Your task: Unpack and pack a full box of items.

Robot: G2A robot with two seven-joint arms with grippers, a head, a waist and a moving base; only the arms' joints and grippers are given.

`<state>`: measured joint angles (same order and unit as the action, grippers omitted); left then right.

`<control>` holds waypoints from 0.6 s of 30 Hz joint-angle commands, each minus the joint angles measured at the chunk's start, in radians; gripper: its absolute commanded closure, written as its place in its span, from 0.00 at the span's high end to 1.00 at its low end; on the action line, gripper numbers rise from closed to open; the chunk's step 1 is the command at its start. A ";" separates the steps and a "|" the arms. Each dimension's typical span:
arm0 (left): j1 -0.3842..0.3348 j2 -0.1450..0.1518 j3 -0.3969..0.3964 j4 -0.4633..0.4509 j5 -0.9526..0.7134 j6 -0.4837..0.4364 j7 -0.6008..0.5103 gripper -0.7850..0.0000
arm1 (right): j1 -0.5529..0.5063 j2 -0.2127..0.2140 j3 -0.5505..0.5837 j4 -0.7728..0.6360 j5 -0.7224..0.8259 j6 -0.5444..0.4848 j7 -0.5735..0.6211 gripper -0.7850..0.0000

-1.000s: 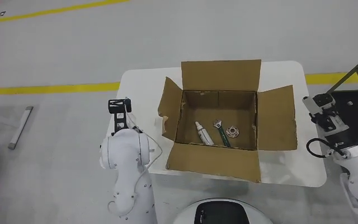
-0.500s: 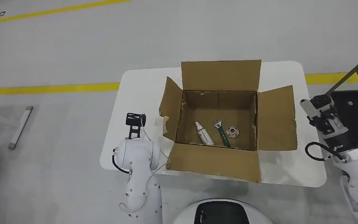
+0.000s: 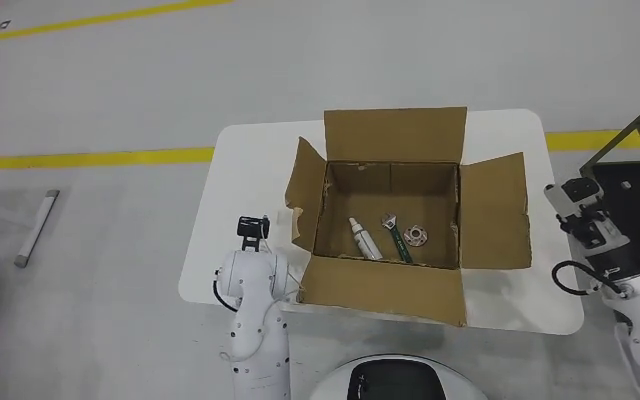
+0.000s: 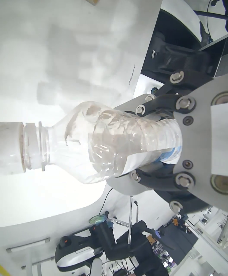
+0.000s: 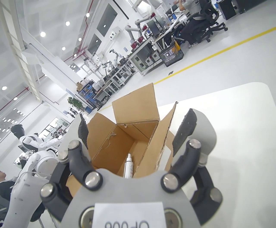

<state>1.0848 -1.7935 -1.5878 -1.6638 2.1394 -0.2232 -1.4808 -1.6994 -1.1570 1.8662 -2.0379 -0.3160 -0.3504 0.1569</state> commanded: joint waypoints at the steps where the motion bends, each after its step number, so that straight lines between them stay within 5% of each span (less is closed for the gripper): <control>1: -0.017 0.002 -0.018 0.043 -0.026 0.010 0.015 0.00 | -0.011 -0.001 0.004 0.001 0.005 -0.003 -0.003 1.00; 18: -0.079 0.028 -0.053 0.169 -0.009 -0.027 0.072 0.00 | -0.040 -0.007 0.026 0.020 0.028 -0.022 -0.002 1.00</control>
<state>1.0048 -1.7658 -1.6440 -1.5005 2.1317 -0.2517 -1.4112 -1.7402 -1.1635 1.8909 -2.0182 -0.2894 -0.3726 0.1532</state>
